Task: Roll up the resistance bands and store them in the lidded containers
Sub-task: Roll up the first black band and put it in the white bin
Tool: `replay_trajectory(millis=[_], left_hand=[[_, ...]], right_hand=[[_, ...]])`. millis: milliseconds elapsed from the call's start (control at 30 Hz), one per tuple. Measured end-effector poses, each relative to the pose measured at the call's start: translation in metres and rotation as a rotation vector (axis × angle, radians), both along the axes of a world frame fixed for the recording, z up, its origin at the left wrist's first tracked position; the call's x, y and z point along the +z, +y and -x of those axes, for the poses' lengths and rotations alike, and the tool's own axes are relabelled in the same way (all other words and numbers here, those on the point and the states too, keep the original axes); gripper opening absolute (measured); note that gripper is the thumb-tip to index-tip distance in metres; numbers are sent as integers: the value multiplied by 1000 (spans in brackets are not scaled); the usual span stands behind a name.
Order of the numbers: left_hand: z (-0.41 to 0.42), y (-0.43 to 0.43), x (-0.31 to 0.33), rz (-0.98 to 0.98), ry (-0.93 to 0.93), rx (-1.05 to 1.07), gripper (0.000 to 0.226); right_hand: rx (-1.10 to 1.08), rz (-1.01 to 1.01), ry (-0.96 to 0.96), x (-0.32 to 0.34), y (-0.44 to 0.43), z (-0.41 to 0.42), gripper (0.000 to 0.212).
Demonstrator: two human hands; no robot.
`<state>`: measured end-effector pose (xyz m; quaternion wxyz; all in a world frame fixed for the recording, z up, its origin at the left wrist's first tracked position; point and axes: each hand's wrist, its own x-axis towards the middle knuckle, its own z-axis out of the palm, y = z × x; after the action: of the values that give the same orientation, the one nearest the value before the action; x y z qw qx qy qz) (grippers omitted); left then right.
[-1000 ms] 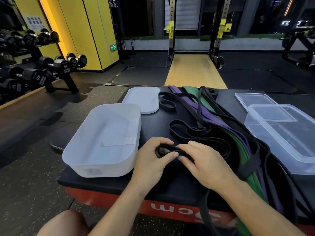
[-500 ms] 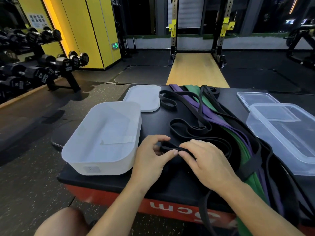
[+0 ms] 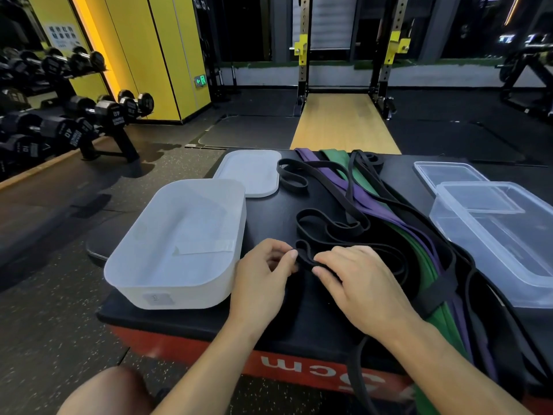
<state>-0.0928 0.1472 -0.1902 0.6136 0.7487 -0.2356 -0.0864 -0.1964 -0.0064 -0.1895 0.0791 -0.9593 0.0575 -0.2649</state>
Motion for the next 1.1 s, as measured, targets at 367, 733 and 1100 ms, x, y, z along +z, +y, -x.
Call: replay_trajectory(millis=[367,733,1100], left_hand=[[-5,2,3,-9,44,-82,9],[-5,1,-1,15,52,-45,16],[-4,3,-1,-123,-27,-111,22]], right_hand=[[156,16,112,1,0,-2,35],[50,-25,35,2,-5,2,16],[61,11,6,-4,-5,-1,21]])
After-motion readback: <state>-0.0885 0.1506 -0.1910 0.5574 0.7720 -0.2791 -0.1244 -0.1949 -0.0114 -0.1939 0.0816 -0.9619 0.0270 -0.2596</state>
